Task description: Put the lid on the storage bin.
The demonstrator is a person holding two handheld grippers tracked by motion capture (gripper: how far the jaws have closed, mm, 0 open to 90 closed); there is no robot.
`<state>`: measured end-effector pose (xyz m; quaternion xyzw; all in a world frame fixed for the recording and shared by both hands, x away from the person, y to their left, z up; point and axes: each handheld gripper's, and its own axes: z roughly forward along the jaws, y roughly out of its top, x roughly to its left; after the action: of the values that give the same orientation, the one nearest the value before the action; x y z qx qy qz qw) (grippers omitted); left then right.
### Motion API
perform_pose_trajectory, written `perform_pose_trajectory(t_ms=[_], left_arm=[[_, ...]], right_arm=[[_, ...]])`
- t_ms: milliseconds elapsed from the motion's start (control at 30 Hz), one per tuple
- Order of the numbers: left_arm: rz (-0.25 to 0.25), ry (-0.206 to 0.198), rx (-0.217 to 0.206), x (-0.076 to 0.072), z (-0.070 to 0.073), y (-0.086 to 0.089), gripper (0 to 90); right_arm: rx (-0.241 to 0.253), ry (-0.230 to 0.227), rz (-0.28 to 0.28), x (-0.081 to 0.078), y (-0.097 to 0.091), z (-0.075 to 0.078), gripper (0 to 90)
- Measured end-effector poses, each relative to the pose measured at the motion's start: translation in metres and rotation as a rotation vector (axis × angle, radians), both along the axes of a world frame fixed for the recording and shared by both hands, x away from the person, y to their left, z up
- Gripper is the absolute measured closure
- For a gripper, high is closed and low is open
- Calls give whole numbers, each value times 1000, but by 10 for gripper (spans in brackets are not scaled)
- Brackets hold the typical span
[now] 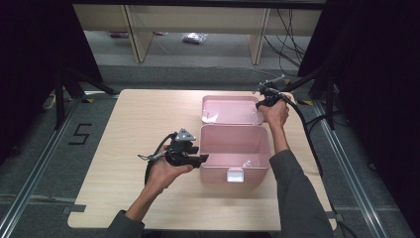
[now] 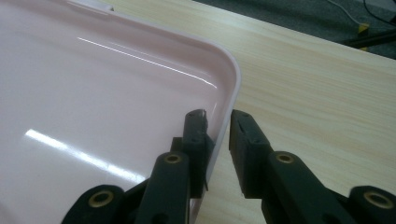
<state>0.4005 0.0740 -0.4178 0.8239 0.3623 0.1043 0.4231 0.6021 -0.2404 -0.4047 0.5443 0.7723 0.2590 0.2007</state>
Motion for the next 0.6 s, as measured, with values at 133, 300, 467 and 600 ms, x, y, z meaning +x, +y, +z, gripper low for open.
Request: perform_pose_trajectory(t_ms=[133,300,467,600], left_arm=[[11,2,0,1,-1,-1,510],[54,-13,-6,9,0,-1,456],[112,-47,23,30,3,-1,451],[126,-15,45,50,5,-3,467]], right_arm=[[2,-10,-5,-1,1,0,784],[18,-14,-20,-2,1,0,788],[37,-14,-30,-3,3,0,792],[34,-17,-40,-3,3,1,794]])
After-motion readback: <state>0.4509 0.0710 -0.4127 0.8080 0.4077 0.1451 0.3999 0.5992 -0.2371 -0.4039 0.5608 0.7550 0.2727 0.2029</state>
